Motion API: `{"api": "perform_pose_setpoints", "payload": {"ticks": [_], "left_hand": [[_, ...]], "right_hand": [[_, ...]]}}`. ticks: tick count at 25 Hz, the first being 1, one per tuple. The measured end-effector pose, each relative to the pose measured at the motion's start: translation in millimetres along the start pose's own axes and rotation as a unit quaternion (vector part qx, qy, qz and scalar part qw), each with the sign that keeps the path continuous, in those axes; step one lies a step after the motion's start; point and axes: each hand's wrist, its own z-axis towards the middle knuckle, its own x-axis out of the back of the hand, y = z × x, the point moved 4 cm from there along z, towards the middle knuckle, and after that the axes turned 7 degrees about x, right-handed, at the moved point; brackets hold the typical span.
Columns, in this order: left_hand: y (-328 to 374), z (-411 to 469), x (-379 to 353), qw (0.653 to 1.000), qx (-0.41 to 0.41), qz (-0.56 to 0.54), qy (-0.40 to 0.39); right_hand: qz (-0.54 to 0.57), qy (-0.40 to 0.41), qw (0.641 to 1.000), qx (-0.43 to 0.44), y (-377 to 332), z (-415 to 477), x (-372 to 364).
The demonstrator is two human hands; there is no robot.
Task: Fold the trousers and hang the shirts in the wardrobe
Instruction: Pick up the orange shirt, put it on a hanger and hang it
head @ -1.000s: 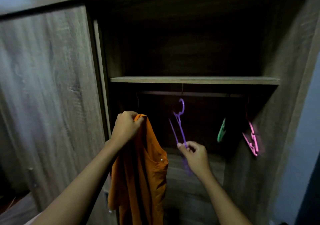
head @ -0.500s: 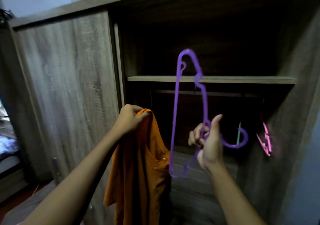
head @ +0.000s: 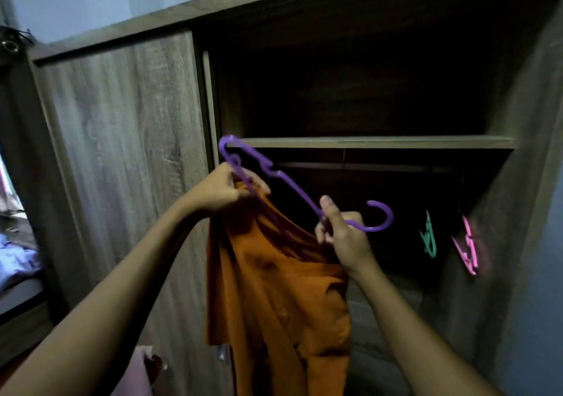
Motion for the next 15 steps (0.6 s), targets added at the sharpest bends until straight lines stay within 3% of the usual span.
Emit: {"api": "perform_pose_setpoints", "payload": {"ticks": [4,8,11,15], "left_hand": [[-52,-24,18,0.992,0.091,0.084,0.008],[-70,-41,20,0.982,0.169,0.073,0.034],[-50,-40,-1,0.983,0.177,0.027,0.038],[-29,-34,-30,0.984,0.176,-0.014,0.017]], "right_hand": [[-0.199,-0.165,0.961,-0.096,16,1,29],[-0.336,-0.238,0.898,-0.155,14,11,39],[-0.354,-0.256,0.881,-0.182,17,18,28],[-0.270,-0.311,0.907,-0.090,5,27,6]]}}
